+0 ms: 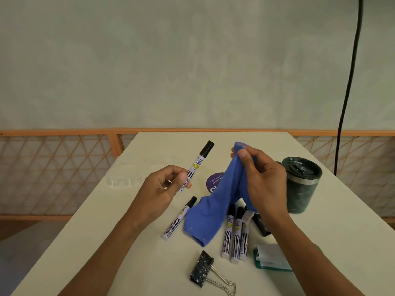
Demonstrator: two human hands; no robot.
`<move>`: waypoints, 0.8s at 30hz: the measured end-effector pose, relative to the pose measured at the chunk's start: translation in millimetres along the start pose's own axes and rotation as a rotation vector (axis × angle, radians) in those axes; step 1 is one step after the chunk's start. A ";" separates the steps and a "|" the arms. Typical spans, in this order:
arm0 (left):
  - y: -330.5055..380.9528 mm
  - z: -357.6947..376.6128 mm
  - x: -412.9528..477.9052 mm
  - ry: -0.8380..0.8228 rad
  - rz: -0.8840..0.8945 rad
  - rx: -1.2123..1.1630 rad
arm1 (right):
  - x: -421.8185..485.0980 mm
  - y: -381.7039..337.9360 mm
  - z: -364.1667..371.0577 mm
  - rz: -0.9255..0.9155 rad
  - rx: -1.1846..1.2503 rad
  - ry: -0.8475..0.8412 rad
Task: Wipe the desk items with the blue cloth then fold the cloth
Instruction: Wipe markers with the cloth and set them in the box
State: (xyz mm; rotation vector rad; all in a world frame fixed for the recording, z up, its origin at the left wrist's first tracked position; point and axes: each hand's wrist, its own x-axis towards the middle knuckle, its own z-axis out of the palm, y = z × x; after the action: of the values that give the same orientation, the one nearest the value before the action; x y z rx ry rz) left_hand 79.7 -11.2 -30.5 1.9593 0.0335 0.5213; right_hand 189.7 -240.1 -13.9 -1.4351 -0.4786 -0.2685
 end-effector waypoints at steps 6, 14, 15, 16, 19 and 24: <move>-8.8 4.1 -1.5 0.118 0.079 0.156 | -4.4 2.6 12.4 0.018 -0.025 -0.134; -27.9 -12.6 5.2 0.363 0.239 0.550 | -7.0 10.3 9.0 -0.086 -0.261 -0.157; -29.2 -17.5 6.5 0.409 0.214 0.529 | -8.3 10.7 9.9 -0.091 -0.277 -0.160; -30.9 -23.0 7.7 0.457 0.190 0.498 | -10.0 11.0 11.0 -0.103 -0.292 -0.166; -34.4 -39.8 10.3 0.614 0.106 0.328 | -15.3 9.8 15.3 -0.154 -0.334 -0.182; -43.6 -65.0 10.7 0.778 -0.051 -0.008 | -24.9 13.1 19.6 -0.286 -0.422 -0.227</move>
State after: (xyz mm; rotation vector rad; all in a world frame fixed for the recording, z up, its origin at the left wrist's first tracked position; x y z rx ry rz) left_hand 74.2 66.7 -42.4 1.6344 0.5653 1.2130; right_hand 170.8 -221.7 -35.8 -1.8189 -0.8533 -0.4583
